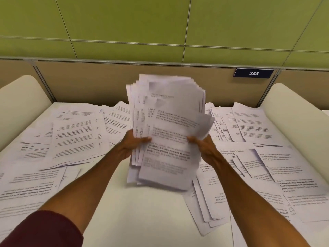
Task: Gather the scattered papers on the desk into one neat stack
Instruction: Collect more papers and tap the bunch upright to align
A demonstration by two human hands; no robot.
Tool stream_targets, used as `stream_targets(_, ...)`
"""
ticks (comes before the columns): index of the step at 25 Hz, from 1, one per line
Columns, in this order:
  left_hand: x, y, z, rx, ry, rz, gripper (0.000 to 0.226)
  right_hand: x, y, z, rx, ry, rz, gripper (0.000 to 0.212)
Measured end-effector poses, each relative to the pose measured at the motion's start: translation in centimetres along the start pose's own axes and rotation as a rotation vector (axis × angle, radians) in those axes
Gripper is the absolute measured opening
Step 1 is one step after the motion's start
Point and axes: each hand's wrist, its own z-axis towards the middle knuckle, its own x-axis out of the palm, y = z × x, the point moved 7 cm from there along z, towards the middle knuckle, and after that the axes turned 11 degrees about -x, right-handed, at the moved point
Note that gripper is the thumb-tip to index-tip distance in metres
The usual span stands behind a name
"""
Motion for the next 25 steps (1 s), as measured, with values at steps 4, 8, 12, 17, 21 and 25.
stream_targets(4,-0.3,-6.8,-0.6,0.298,-0.268,-0.053,0.024,2.0,6.0,3.3,-0.225,-0.04,0.019,0.029)
stream_targets(8,-0.3,-9.7,-1.5,0.412,-0.326,-0.04,0.045,2.9,7.9,4.2,-0.313,-0.049,-0.015,0.032)
stream_targets(12,-1.6,-9.1,-2.0,0.403,-0.382,-0.126,0.067,3.1,6.4,3.5,-0.317,-0.072,-0.001,0.06)
stream_targets(17,-2.6,-7.6,-1.0,0.311,-0.289,0.019,0.085,3.3,5.6,3.7,-0.277,-0.049,0.017,0.072)
stream_targets(21,-1.6,-5.2,-0.3,0.225,-0.21,-0.061,0.067,3.9,4.5,3.5,-0.275,0.015,-0.042,0.075)
stream_targets(25,-2.0,-5.3,-0.4,0.326,-0.229,-0.067,0.051,2.5,4.1,3.2,-0.232,-0.102,0.036,0.087)
